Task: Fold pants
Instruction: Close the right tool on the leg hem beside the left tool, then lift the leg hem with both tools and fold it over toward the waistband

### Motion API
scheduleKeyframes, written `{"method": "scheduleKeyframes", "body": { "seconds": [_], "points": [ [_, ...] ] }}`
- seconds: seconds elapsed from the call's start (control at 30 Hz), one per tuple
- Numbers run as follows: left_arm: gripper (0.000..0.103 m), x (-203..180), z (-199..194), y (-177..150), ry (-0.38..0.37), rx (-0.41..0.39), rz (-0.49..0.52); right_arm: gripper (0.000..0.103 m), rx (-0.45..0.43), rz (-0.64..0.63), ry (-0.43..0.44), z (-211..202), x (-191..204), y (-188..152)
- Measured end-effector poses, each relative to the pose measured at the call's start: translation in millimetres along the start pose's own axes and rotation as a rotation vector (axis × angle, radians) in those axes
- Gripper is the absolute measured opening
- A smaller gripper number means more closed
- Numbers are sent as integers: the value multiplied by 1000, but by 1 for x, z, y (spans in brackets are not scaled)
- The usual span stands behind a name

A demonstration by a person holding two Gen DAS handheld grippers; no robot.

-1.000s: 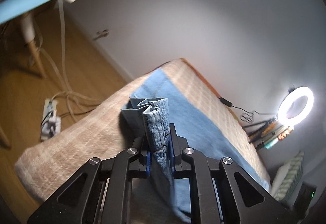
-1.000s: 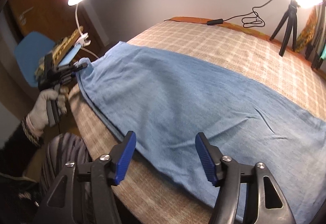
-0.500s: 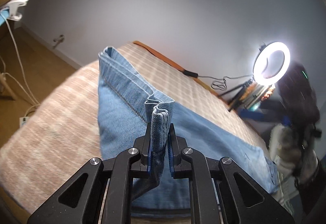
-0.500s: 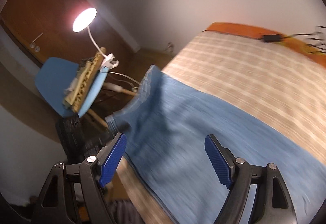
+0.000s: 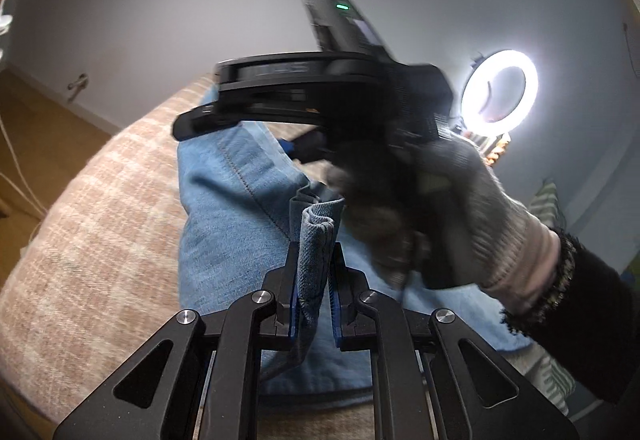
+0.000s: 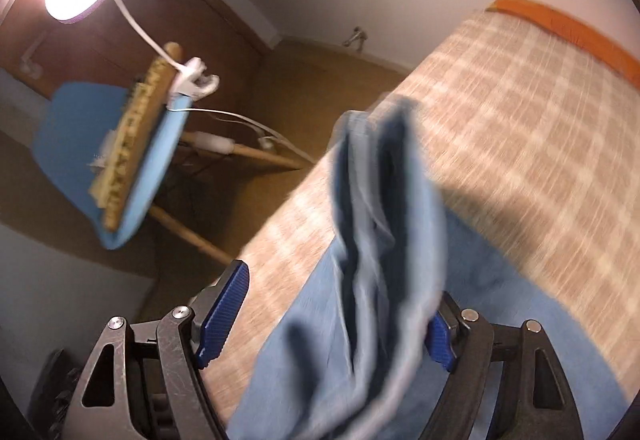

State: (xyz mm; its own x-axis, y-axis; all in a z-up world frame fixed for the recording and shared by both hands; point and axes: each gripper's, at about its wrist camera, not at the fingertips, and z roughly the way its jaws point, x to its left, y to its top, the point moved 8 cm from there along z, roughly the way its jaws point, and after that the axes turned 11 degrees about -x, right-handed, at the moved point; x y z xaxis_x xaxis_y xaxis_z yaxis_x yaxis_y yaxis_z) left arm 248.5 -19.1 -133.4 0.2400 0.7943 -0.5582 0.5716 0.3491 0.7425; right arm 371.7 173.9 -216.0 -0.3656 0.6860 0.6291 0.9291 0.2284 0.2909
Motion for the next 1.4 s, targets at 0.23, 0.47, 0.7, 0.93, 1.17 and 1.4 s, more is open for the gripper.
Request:
{"method": "scheduleKeyframes", "body": {
  "seconds": [0.23,0.47,0.7,0.93,1.17,1.4],
  "points": [
    [10,-14,8,-8,-35,42,28,26,-52,54,-102,-26,-38,-1],
    [10,-57,12,-8,-102,72,88,8,-182,75,-148,-89,-60,1],
    [9,-114,20,-12,-200,78,135,7,-279,68,-201,-169,-78,-2],
    [9,-165,37,-25,-323,132,108,7,-340,89,-274,-244,-111,-25],
    [9,-213,64,-46,-414,202,128,7,-376,129,-355,-303,-151,-55],
    [9,-246,82,-64,-469,255,168,7,-399,179,-432,-346,-186,-97]
  ]
}}
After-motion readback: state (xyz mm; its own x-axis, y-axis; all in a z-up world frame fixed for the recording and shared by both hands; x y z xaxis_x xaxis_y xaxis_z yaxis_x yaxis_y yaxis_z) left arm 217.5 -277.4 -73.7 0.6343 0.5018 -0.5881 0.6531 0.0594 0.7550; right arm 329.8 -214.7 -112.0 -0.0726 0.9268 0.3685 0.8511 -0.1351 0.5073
